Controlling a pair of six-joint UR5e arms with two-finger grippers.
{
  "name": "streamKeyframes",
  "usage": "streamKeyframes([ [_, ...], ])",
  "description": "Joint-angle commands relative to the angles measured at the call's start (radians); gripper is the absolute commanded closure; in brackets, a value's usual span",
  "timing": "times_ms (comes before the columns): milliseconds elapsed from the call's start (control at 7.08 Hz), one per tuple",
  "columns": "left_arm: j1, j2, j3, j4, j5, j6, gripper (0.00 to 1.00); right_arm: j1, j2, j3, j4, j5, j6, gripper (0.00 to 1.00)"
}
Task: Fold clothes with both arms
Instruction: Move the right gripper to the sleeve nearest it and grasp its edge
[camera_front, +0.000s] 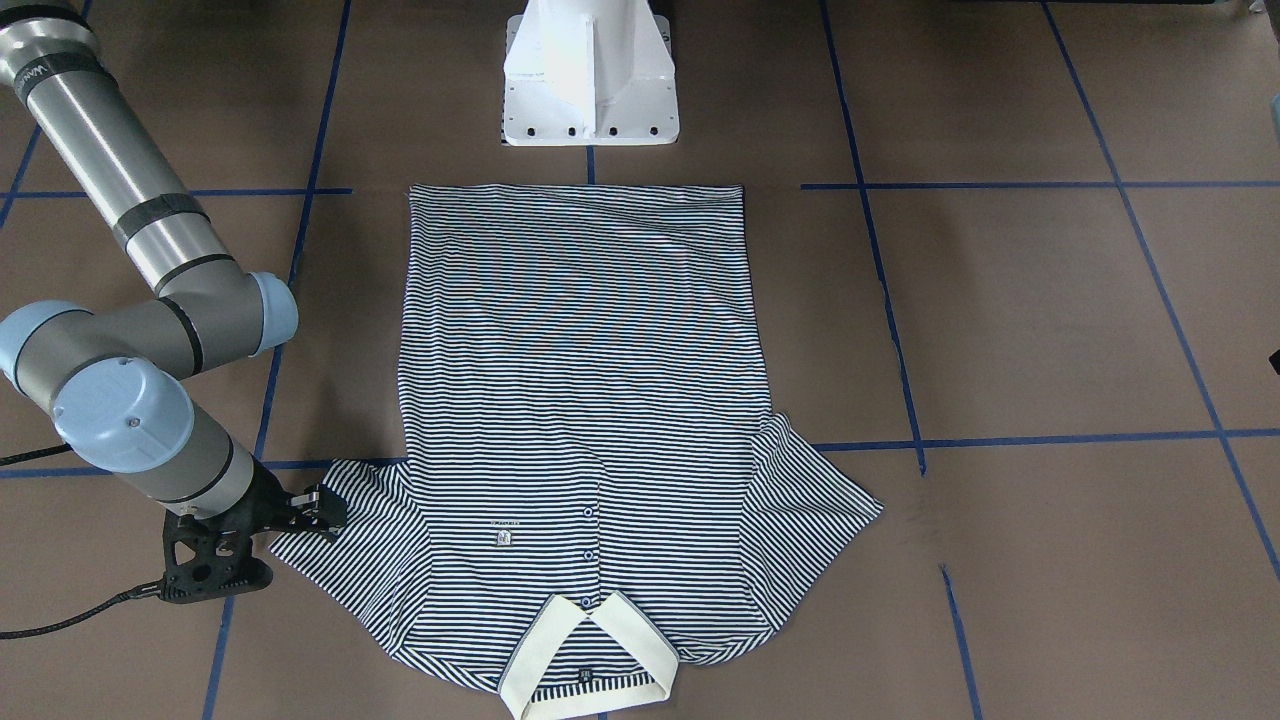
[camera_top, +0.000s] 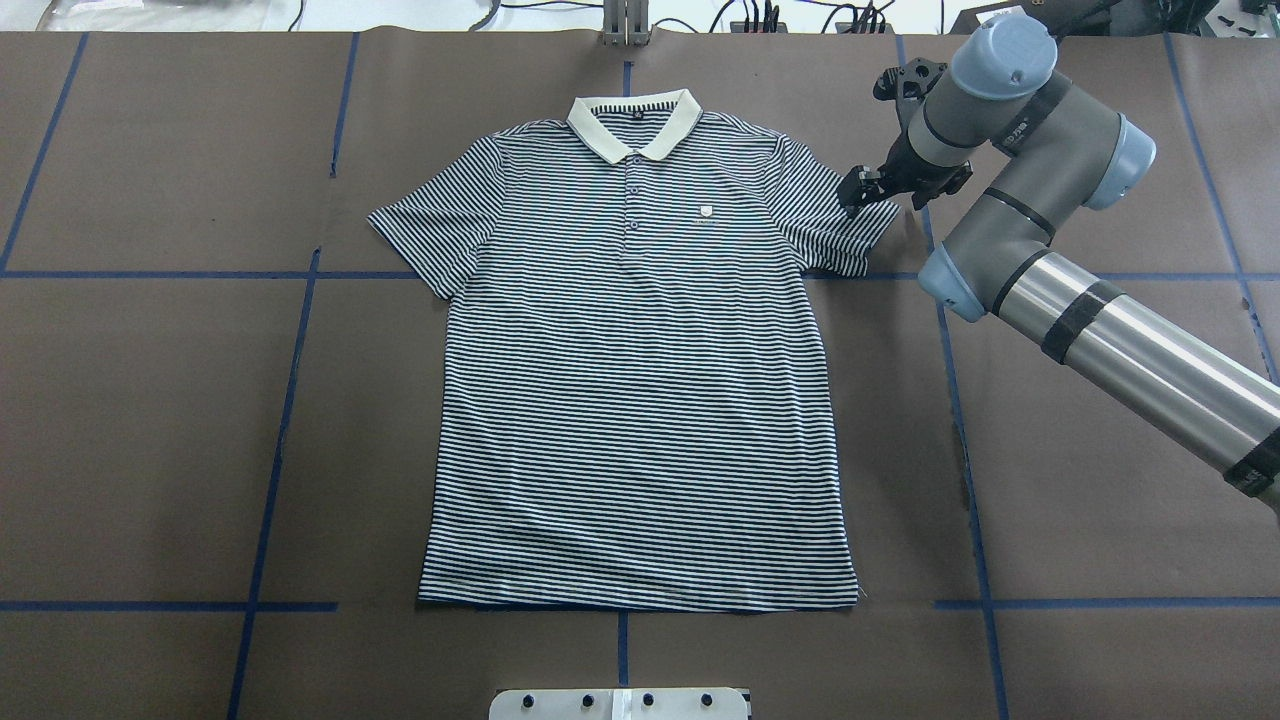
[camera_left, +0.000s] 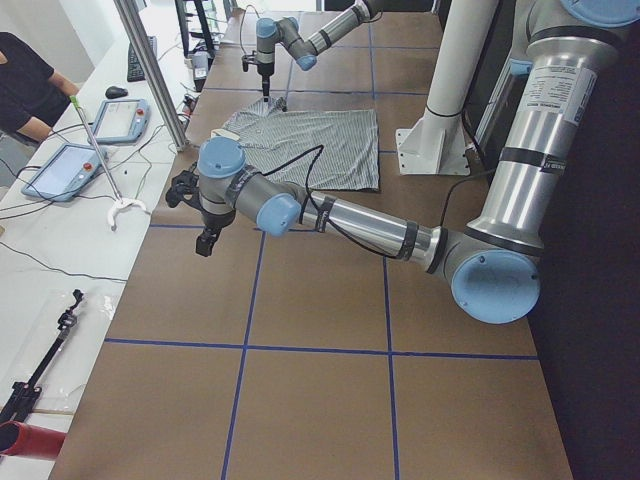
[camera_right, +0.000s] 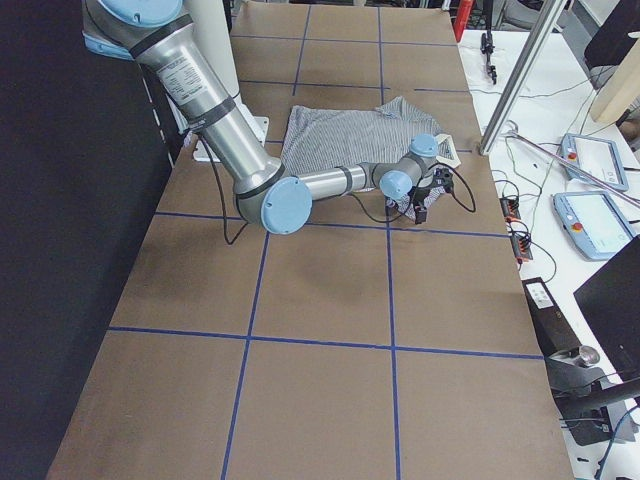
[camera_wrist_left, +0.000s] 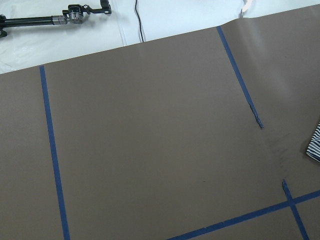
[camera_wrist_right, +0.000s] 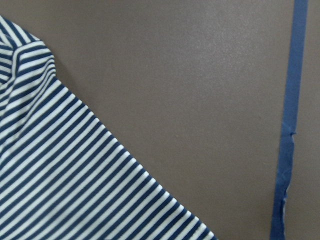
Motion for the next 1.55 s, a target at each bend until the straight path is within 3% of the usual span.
streamKeyframes([
  [0,0.000,0.004,-0.001,-0.001,-0.001,0.000,0.00,-0.002,-0.003,-0.001,-0.003,-0.003,0.001,0.18],
  [141,0.000,0.007,0.001,-0.001,-0.001,0.000,0.00,-0.002,-0.003,-0.001,-0.008,-0.003,0.001,0.36],
  [283,0.000,0.007,-0.001,-0.001,-0.001,0.000,0.00,-0.002,-0.002,-0.001,-0.011,-0.003,-0.004,0.67],
  [424,0.000,0.009,0.001,-0.001,-0.001,0.000,0.00,-0.002,0.003,-0.001,-0.012,-0.001,-0.011,0.91],
  [565,0.000,0.009,-0.001,-0.001,-0.001,0.000,0.00,-0.002,0.007,-0.001,-0.012,-0.003,-0.015,1.00],
  [989,0.000,0.009,-0.001,-0.001,-0.002,-0.003,0.00,0.005,0.038,0.012,-0.012,0.006,-0.004,1.00],
  [1272,0.000,0.010,-0.001,-0.001,-0.001,-0.005,0.00,0.006,0.044,0.080,-0.037,0.075,0.002,1.00],
  [1413,0.000,0.012,-0.001,-0.001,-0.001,-0.005,0.00,0.003,0.046,0.150,-0.108,0.079,0.002,1.00],
])
